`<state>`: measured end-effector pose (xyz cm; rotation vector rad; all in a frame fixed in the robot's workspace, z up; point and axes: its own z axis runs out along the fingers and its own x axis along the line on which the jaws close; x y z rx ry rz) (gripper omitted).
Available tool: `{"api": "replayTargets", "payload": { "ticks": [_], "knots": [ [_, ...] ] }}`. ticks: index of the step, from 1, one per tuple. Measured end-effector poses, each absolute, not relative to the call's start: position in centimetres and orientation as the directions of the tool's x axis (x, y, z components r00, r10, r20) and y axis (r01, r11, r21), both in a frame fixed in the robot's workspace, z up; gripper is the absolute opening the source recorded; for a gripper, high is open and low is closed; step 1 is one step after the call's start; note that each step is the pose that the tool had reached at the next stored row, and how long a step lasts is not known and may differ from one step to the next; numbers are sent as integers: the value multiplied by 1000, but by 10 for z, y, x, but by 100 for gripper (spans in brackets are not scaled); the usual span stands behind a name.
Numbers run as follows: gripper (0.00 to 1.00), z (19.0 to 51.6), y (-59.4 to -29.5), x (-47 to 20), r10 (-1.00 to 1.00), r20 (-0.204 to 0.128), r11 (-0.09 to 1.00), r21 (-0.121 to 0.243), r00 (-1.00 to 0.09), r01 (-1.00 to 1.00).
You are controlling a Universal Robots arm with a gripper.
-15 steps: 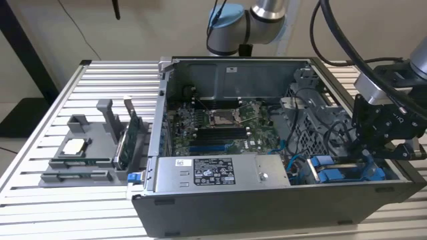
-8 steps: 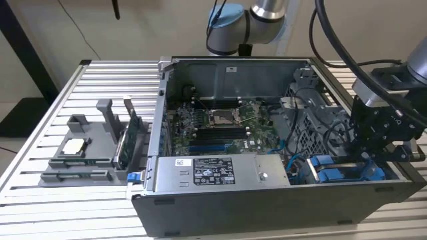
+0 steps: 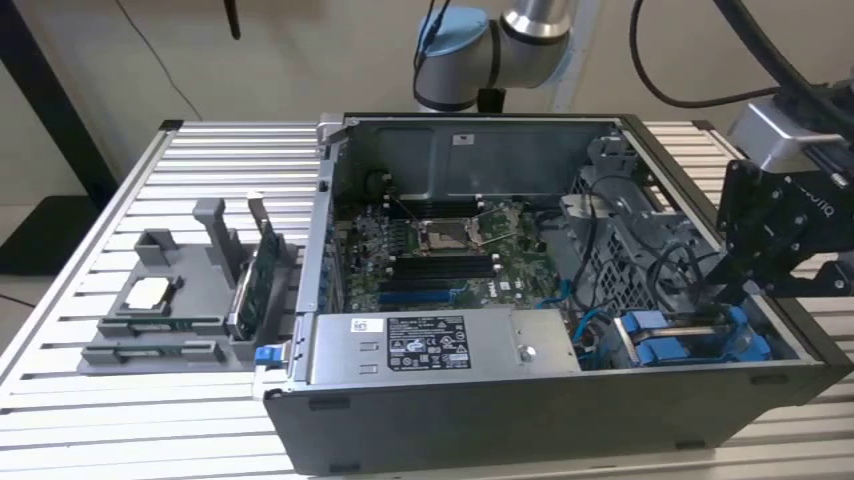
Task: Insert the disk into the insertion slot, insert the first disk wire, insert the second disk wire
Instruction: 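Insert the first disk wire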
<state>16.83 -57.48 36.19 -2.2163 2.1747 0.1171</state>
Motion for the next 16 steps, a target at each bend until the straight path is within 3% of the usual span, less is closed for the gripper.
{"api": "replayTargets", "payload": {
  "ticks": [16],
  "knots": [
    [26, 372, -574, 169, -997, -78, -20, 28, 18, -999]
  ]
}}
